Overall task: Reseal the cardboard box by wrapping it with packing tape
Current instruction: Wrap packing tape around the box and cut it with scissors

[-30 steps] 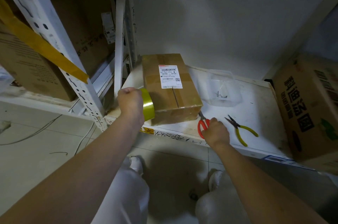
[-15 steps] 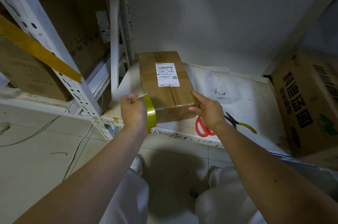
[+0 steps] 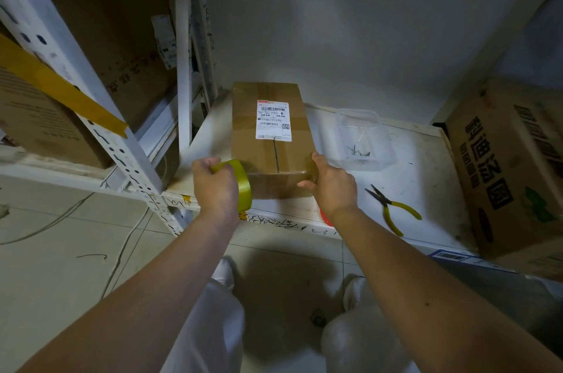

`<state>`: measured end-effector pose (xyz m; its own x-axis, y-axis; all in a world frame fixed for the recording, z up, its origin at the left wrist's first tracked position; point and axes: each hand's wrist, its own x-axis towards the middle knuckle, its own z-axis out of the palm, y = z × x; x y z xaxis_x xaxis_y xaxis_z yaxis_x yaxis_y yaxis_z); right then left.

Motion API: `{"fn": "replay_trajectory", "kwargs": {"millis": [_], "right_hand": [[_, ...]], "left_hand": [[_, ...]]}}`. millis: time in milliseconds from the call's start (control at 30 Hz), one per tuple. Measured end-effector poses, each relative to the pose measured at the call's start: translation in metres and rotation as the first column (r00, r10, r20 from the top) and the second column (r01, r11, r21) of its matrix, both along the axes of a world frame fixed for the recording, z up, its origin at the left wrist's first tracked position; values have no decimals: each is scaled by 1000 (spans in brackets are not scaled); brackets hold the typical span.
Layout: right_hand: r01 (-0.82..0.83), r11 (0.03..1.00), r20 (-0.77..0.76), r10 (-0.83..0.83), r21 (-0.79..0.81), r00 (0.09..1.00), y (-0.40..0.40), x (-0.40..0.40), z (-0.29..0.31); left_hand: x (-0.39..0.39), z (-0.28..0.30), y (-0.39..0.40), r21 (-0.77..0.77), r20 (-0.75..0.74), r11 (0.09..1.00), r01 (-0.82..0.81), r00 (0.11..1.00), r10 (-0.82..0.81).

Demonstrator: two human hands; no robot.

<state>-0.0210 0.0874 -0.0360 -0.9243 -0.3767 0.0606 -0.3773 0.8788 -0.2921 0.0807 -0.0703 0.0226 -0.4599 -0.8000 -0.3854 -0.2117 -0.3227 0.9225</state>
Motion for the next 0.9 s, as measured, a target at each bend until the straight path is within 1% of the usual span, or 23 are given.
{"fn": "replay_trajectory", "kwargs": {"millis": [133,267,300,367,433,467,533,633,700,900], "right_hand": [[8,999,-36,-7,42,999,-5,6,3],[14,999,44,-16,46,999,-2,7,-7],[14,999,60,-16,32,998,0,8,-11],[42,997,53,-39,-57,998,6,11,-20],[133,981,-5,-135,-143,991,14,15,-25],[192,971,-27,-198,-142,980,19,18,-27],[272,962,-31,-273,-33,962,29,23,-30],[286,947,68,-298,146,952,44,27,-35],[273,946,122,-296,177,947,49,28,-37],[283,931,184,-327,230,927,42,26,-31]], "left_hand": [[1,-1,1,-22,-17,1000,-16,1000,15],[2,3,5,-53,-38,998,-24,999,22],[2,4,6,-63,-43,998,-24,999,21],[3,7,8,-91,-53,996,-24,998,19],[5,9,9,-121,-59,993,-12,998,5],[6,9,9,-138,-61,990,-4,998,-5],[7,10,11,-171,-65,985,9,998,-21],[7,13,17,-210,-80,977,23,996,-41],[8,15,23,-259,-91,965,47,993,-73],[8,14,42,-392,-125,910,138,972,-201]]}}
